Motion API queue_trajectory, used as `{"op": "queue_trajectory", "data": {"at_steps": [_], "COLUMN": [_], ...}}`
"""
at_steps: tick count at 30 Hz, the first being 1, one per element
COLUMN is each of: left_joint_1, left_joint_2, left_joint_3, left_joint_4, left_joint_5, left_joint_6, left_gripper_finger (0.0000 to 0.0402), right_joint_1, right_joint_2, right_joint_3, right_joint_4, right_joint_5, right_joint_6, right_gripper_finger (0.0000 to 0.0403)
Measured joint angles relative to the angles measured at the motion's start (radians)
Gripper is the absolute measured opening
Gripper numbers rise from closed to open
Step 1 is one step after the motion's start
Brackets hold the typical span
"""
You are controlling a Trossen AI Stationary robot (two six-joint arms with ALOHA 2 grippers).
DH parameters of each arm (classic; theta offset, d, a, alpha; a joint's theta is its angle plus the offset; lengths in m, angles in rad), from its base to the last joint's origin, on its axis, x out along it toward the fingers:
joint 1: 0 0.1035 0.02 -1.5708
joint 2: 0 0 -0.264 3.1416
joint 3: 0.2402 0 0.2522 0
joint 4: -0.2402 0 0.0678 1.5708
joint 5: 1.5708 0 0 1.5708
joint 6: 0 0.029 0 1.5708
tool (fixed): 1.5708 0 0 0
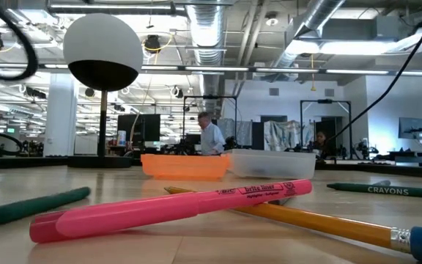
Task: Pick & place school supplies into a supply box
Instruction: Put the green crayon into the orange supply box
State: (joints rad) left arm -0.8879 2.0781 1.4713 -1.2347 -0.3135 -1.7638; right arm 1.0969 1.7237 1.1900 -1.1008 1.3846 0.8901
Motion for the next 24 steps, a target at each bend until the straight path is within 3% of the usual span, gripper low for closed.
{"op": "queue_trajectory", "data": {"at_steps": [4,12,18,24], "left_joint_1": [0.0,0.005,0.021,0.059], "left_joint_2": [-0.005,-0.004,-0.012,-0.018], "left_joint_3": [0.036,-0.039,-0.085,-0.125], "left_joint_4": [0.019,0.156,0.2,0.284], "left_joint_5": [-0.033,0.0,0.067,0.207], "left_joint_6": [0.031,0.072,0.078,0.127], "left_gripper_finger": [0.0148,0.0148,0.0148,0.0148], "right_joint_1": [0.0,0.0,-0.009,-0.038], "right_joint_2": [0.0,0.0,0.0,0.0], "right_joint_3": [0.0,0.0,0.0,0.0], "right_joint_4": [0.001,0.006,0.009,0.013], "right_joint_5": [-0.002,-0.026,-0.026,-0.057], "right_joint_6": [0.0,0.001,0.002,0.003], "right_gripper_finger": [0.0097,0.0097,0.0097,0.0097]}}
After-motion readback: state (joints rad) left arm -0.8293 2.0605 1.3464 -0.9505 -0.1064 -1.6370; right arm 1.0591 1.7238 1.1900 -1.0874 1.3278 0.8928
